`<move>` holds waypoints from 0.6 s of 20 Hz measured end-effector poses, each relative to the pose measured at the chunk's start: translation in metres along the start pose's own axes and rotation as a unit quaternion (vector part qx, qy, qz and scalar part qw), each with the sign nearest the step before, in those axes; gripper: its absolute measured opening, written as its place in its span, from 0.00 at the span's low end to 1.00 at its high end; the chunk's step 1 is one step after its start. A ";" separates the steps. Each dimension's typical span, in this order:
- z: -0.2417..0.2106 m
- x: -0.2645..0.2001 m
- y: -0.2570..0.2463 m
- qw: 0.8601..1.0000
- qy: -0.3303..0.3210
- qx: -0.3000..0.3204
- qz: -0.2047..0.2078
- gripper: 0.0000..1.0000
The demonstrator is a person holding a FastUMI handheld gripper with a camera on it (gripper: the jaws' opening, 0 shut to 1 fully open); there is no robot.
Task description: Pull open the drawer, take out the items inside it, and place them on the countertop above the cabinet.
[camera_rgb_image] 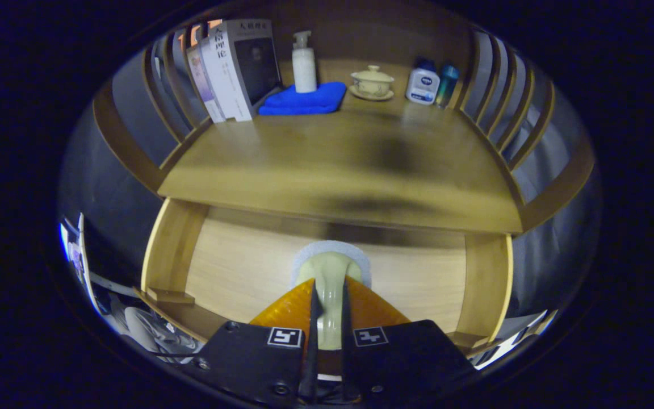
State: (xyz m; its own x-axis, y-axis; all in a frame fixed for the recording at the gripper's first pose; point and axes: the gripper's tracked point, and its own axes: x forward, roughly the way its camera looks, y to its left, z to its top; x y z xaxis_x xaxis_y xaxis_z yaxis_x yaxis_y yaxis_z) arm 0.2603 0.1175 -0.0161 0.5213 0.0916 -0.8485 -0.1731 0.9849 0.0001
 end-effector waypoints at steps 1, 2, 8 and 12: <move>0.005 -0.005 -0.002 1.000 -0.003 0.002 0.000 0.20; 0.013 -0.010 -0.005 1.000 -0.008 0.002 -0.002 0.20; 0.069 -0.026 -0.019 0.999 -0.037 0.024 -0.016 0.20; 0.109 -0.023 -0.027 0.998 -0.044 0.039 -0.027 0.20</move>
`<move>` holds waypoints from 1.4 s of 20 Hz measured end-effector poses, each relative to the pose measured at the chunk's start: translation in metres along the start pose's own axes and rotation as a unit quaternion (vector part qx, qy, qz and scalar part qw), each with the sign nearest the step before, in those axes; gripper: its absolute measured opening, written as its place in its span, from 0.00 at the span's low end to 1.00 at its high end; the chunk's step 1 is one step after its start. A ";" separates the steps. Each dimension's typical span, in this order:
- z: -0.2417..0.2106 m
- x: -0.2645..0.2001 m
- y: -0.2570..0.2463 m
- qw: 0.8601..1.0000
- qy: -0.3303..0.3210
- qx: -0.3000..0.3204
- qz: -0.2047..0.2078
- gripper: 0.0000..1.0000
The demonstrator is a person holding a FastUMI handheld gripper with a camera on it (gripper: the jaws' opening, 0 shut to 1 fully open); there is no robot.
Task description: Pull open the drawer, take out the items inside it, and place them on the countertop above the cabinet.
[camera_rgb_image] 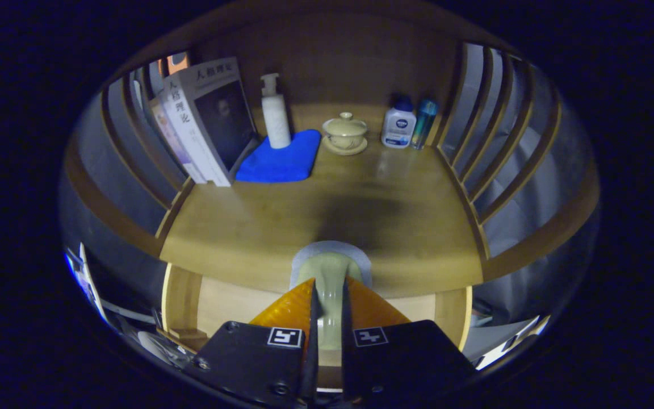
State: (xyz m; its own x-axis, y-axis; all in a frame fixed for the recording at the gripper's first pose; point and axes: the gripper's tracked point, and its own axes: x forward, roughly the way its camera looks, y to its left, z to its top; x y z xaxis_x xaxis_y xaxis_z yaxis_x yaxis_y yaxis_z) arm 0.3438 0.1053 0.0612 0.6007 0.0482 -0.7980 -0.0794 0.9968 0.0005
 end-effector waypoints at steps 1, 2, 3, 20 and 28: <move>0.010 0.004 -0.001 1.000 -0.002 0.005 -0.002 0.20; 0.017 0.009 0.000 1.000 -0.003 0.009 -0.004 0.20; 0.024 0.014 0.000 1.000 -0.003 0.009 -0.005 0.20; 0.059 0.079 0.001 1.000 -0.021 0.022 -0.006 0.23; 0.060 0.077 0.009 0.998 -0.070 -0.005 0.001 0.42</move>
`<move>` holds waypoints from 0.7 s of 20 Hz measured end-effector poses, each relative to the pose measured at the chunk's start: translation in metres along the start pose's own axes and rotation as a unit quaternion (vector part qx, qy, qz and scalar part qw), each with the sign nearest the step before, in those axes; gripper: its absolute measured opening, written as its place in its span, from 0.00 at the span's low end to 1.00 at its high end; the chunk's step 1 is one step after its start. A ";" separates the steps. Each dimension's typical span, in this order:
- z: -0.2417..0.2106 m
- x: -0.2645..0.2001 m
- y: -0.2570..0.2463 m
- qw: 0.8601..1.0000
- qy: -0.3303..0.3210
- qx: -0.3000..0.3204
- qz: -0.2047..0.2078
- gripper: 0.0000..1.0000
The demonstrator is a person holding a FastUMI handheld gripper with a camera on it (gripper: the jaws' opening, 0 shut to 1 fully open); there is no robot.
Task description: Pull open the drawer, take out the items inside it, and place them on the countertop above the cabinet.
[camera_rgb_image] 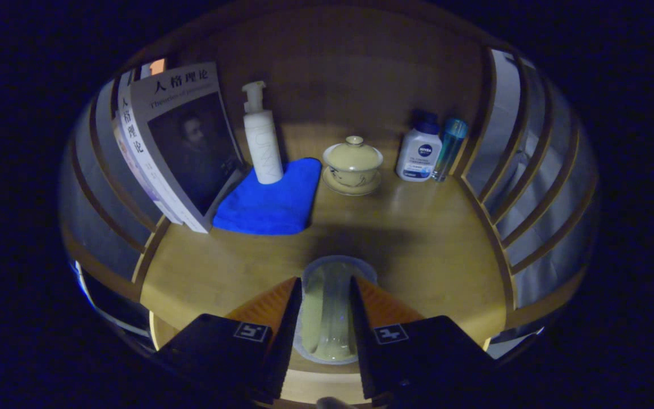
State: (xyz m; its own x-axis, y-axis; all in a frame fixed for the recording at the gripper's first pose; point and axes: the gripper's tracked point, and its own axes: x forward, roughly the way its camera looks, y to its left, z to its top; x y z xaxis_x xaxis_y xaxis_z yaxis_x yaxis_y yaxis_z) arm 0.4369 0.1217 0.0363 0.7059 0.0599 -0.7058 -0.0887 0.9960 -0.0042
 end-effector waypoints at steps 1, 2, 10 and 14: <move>0.002 -0.003 -0.001 1.000 -0.005 -0.002 -0.002 0.45; 0.006 -0.008 -0.002 1.000 -0.015 -0.004 -0.004 0.49; 0.012 -0.045 0.002 0.996 -0.090 -0.006 -0.002 0.53; 0.002 -0.071 0.006 0.991 -0.133 -0.006 0.007 0.53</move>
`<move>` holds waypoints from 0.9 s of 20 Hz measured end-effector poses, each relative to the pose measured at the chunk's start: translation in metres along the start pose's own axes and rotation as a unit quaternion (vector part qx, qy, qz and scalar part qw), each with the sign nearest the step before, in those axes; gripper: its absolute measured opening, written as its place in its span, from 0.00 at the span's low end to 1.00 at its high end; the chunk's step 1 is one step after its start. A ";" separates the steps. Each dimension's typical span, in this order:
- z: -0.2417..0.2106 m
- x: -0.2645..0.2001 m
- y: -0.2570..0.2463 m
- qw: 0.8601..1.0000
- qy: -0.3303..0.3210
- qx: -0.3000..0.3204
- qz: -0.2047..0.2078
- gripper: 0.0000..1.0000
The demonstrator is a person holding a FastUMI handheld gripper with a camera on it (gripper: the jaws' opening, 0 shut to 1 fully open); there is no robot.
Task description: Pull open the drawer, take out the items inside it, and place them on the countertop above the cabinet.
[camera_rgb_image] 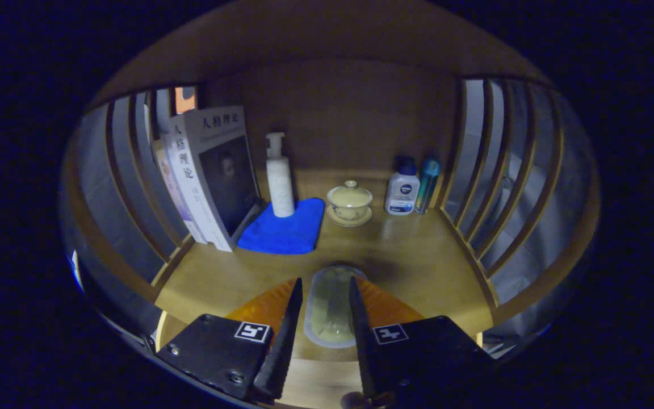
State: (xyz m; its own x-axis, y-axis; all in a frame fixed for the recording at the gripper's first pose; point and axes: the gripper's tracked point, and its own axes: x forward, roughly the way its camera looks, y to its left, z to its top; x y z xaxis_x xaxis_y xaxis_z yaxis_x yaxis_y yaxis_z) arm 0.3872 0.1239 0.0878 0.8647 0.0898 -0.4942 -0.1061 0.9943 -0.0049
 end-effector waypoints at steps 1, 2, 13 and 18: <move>-0.001 -0.009 0.001 1.000 -0.010 -0.005 0.002 0.52; -0.003 -0.018 0.003 1.000 -0.019 -0.011 0.005 0.53; -0.060 -0.137 0.012 0.985 -0.171 -0.033 0.019 1.00; -0.105 -0.186 0.015 0.972 -0.234 -0.015 0.026 1.00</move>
State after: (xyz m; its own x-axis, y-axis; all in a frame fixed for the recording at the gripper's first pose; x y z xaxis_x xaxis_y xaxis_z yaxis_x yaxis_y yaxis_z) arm 0.1731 0.1159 0.0890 0.9854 0.1637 -0.0459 -0.1647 0.9861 -0.0196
